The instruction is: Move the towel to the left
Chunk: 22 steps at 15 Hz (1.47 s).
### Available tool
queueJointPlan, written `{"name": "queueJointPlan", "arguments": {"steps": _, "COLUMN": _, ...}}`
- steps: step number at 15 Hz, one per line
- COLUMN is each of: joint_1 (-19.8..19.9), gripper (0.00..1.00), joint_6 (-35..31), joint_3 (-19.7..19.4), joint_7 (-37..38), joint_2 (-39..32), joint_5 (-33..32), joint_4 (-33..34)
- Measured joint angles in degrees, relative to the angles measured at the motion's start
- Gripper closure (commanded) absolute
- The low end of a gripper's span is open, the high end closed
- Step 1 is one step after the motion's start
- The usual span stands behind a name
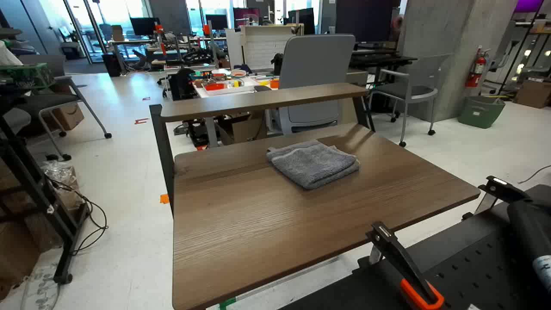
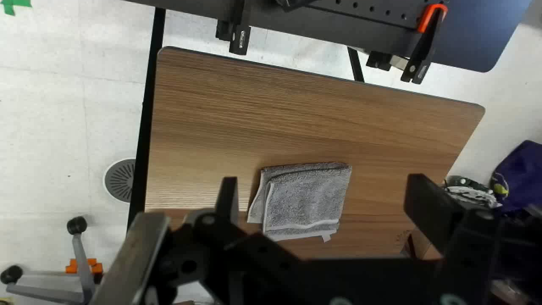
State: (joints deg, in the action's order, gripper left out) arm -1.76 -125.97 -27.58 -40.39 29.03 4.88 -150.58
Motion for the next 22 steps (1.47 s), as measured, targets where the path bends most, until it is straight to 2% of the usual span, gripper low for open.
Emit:
{"name": "queueJointPlan", "arguments": {"steps": 4, "joint_1": 0.96, "gripper": 0.0, "joint_6": 0.02, "joint_3": 1.39, "joint_7": 0.04, "joint_2": -0.4, "joint_5": 0.06, "joint_4": 0.04}}
{"name": "queueJointPlan", "arguments": {"steps": 8, "joint_1": 0.86, "gripper": 0.0, "joint_6": -0.06, "joint_3": 5.31, "joint_7": 0.92, "joint_2": -4.62, "joint_5": 0.2, "joint_4": 1.5}}
{"name": "queueJointPlan", "arguments": {"steps": 15, "joint_1": -0.3, "gripper": 0.0, "joint_6": -4.43, "joint_3": 14.75, "joint_7": 6.15, "joint_2": -21.16, "joint_5": 0.45, "joint_4": 9.93}}
{"name": "queueJointPlan", "arguments": {"steps": 22, "joint_1": 0.91, "gripper": 0.0, "joint_6": -6.43, "joint_3": 21.04, "joint_7": 6.89, "joint_2": -39.81, "joint_5": 3.19, "joint_4": 23.25}}
